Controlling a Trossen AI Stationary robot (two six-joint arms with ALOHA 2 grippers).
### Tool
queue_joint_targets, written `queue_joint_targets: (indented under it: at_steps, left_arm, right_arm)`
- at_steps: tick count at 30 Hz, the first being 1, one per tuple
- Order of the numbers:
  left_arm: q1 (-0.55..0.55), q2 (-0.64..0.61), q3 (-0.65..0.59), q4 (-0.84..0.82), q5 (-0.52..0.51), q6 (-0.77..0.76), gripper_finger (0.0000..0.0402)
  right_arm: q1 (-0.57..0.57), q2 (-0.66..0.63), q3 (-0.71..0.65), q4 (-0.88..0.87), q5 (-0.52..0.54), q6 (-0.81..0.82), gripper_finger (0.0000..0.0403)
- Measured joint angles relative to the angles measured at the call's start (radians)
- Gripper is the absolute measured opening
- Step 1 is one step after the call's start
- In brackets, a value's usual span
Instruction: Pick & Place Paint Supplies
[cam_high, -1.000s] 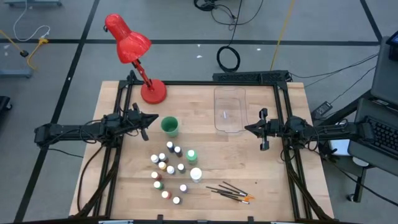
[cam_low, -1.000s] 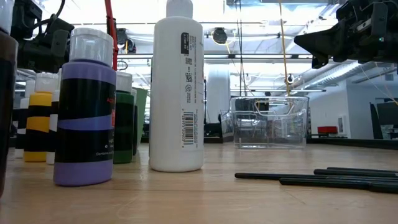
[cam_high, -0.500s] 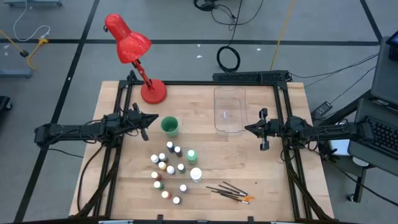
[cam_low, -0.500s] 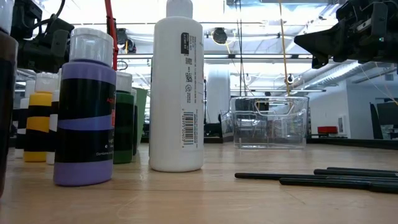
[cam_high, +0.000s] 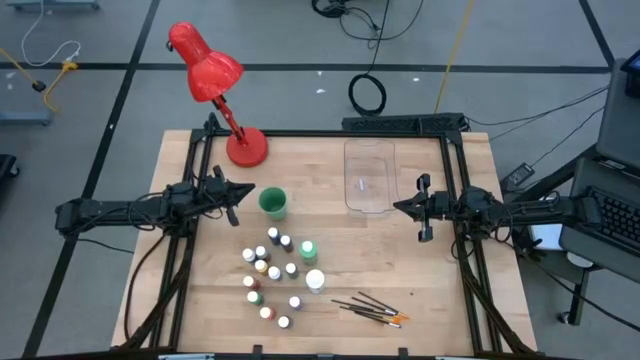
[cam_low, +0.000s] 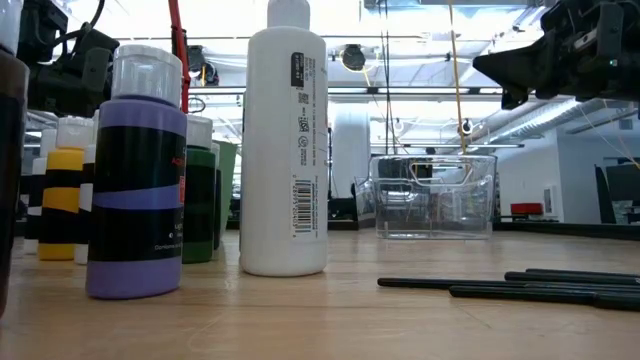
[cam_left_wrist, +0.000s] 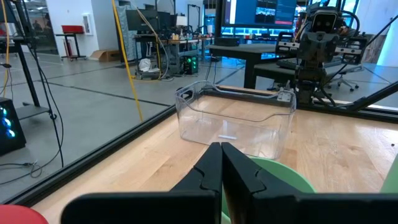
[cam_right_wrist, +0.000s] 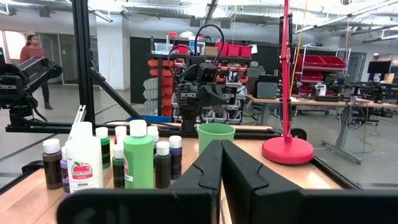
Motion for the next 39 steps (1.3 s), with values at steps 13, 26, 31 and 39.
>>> queue_joint_targets:
  at_steps: [13, 26, 31, 39]
  left_arm:
    - [0.0, 0.0, 0.0, 0.0, 0.0, 0.0, 0.0003]
    - [0.0, 0.0, 0.0, -0.001, 0.005, 0.0, 0.0003]
    - [0.0, 0.0, 0.0, 0.0, 0.005, 0.0, 0.0003]
    - [0.0, 0.0, 0.0, 0.001, 0.006, 0.0, 0.0003]
  right_arm:
    - [0.009, 0.011, 0.023, 0.177, -0.057, -0.082, 0.0003]
    - [0.347, 0.308, 0.703, -0.72, 0.15, -0.131, 0.008]
    - [0.523, 0.467, 0.861, -0.931, 0.297, 0.052, 0.0115]
    - [0.856, 0.836, 1.022, -0.987, 0.589, 0.367, 0.0148]
